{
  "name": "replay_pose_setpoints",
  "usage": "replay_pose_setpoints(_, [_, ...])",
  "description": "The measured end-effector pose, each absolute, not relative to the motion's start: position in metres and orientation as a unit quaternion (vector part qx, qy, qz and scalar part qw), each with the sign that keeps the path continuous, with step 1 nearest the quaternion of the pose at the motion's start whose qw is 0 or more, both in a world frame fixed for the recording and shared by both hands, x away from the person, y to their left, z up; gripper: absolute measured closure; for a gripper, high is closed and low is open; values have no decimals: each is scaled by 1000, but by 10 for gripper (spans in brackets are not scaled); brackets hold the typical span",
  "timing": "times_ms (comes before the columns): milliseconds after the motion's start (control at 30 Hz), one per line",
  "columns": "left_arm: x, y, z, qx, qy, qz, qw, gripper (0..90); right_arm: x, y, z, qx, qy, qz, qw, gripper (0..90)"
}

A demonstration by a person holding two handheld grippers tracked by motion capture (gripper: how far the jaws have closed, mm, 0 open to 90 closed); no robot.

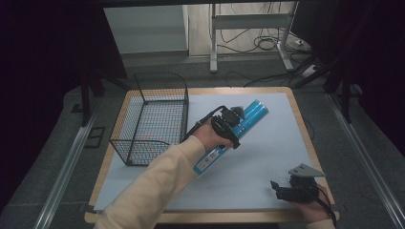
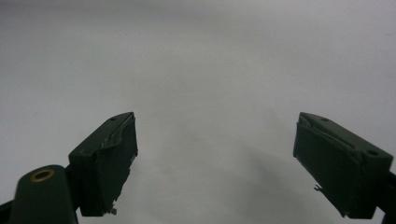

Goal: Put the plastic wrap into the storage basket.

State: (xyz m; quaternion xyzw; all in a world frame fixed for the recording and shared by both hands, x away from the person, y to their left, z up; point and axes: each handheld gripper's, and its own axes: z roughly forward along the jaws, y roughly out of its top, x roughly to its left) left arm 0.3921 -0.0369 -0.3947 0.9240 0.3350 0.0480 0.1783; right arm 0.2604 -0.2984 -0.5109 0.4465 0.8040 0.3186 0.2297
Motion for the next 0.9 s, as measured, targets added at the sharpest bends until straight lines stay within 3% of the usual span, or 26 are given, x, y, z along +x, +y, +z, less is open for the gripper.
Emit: replay_pose_setpoints(900, [414, -31, -351, 920, 337, 68, 188, 315, 261, -300, -511, 445, 806, 318, 227, 139])
